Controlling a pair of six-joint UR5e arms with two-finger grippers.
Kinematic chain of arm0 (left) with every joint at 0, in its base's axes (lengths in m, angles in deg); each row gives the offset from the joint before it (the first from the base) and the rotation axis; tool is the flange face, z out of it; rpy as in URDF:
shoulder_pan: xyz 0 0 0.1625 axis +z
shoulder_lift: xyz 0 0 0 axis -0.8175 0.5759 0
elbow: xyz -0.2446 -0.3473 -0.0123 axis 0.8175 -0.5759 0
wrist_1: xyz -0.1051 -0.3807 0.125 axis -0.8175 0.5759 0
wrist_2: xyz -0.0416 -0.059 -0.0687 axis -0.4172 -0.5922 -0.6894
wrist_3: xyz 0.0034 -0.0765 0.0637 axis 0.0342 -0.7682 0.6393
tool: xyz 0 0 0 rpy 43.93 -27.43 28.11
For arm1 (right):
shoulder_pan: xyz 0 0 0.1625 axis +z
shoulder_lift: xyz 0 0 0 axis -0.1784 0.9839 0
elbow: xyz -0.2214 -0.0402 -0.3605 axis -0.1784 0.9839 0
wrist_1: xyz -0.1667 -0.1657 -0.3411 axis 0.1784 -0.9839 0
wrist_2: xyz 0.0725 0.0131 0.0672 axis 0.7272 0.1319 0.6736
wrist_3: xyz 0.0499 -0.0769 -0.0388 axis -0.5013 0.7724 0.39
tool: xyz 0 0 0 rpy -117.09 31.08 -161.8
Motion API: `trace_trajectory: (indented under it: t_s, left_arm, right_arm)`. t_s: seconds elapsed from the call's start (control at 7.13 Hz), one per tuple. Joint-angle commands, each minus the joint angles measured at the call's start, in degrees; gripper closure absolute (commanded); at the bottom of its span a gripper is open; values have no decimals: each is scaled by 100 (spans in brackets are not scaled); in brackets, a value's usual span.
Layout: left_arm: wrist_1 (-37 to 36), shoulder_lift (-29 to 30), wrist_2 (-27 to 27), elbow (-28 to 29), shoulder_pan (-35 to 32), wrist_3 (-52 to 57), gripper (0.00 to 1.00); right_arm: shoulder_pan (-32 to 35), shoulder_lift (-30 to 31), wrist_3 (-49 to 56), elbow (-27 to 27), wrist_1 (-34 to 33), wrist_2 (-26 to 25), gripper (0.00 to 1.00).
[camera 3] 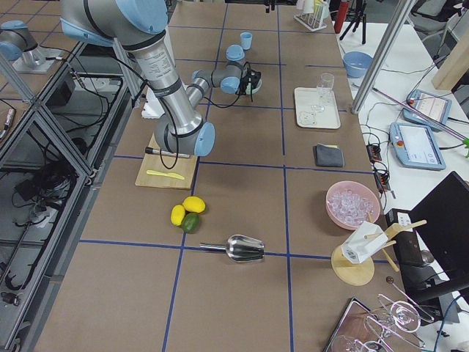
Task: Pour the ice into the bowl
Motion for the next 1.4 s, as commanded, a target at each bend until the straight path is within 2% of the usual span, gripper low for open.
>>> trace_trajectory:
  t_s: [0.0,0.14,0.28,0.42,0.56,0.7,0.84,0.98,1.26]
  left_arm:
    - [404,-23,1458,-528,1061,-1370,0]
    - [588,-363,2468,-1072,1702,-2408,0]
    - [860,-679,2782,-1312,1926,-2975,0]
    - [1306,-1266,3307,-1637,2268,-3398,0]
    - [1798,-1741,4305,-1805,3019,-4342,0]
    - [2316,-2077,4793,-1937,3418,-5074,0]
    - [3783,-2846,4842,-1982,3501,-5064,0]
    - [4825,-3306,4903,-1983,3502,-5055,0]
    - [4835,-3302,4886,-1948,3537,-5081,9]
  right_arm:
    - [-31,33,-51,-107,-19,-23,0]
    - [91,33,-43,-239,-27,-49,0]
    - [284,111,-34,-431,-19,-41,0]
    - [460,225,-16,-520,-1,-32,0]
    - [592,270,-8,-591,-1,-32,0]
    - [680,323,27,-600,8,-15,0]
    - [707,358,28,-635,17,-15,0]
    - [716,367,36,-635,17,-15,0]
    - [725,376,36,-644,17,-32,0]
